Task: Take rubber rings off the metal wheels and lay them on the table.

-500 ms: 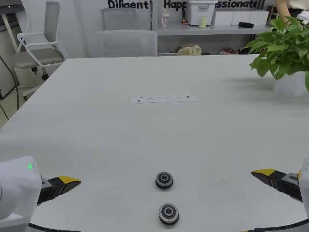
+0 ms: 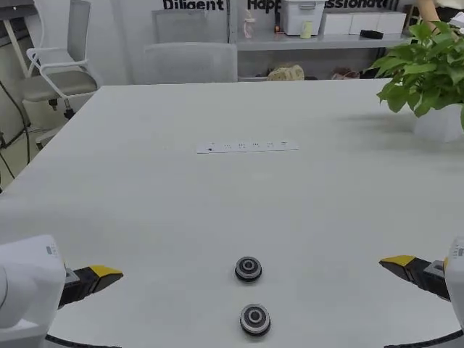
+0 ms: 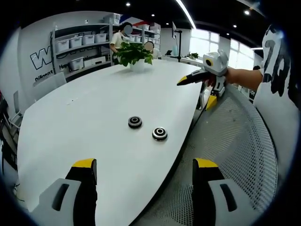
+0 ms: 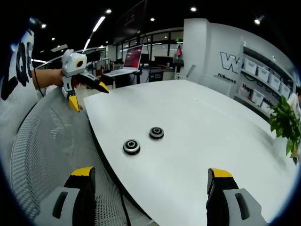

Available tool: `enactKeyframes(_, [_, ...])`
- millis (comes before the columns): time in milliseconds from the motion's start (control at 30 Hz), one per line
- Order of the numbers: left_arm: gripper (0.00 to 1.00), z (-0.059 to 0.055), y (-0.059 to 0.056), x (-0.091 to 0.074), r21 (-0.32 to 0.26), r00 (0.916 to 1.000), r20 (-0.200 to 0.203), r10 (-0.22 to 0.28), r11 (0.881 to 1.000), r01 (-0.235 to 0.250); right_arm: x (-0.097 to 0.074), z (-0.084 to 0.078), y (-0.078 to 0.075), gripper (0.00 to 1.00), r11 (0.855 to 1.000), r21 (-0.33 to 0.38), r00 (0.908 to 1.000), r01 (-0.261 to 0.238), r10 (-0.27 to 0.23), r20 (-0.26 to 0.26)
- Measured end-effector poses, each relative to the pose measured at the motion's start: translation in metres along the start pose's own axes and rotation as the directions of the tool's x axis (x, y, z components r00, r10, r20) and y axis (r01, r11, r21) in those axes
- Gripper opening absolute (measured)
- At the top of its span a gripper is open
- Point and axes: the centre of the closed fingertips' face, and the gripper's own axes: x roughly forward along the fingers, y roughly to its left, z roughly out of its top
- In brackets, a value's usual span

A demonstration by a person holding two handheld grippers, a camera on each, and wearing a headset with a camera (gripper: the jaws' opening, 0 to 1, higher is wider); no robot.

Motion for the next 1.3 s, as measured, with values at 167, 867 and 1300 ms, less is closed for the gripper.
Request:
enactKeyframes(167, [0.81, 0.0004, 0.0006, 0.0008, -0.001, 1.0, 0.001, 0.001, 1.0, -0.001, 0.0012, -0.0005, -0.0004, 0.99, 1.0, -0.006, 1.0, -0.001, 0.001, -0.006])
enactKeyframes(867, [0.8, -0.0033, -0.001, 0.0018, -0.006, 1.0, -0.004, 0.002, 1.0, -0.002, 0.0021, -0.0045, 0.002, 0.98, 1.0, -0.009, 0.9998, -0.009, 0.009, -0.018])
enactKeyframes(1300, [0.8, -0.0055, -0.0031, 0.0032, -0.005, 1.0, -0.008, 0.001, 1.0, -0.001, 0.0037, -0.0073, 0.0032, 0.98, 1.0, -0.008, 0.9996, -0.014, 0.014, -0.026])
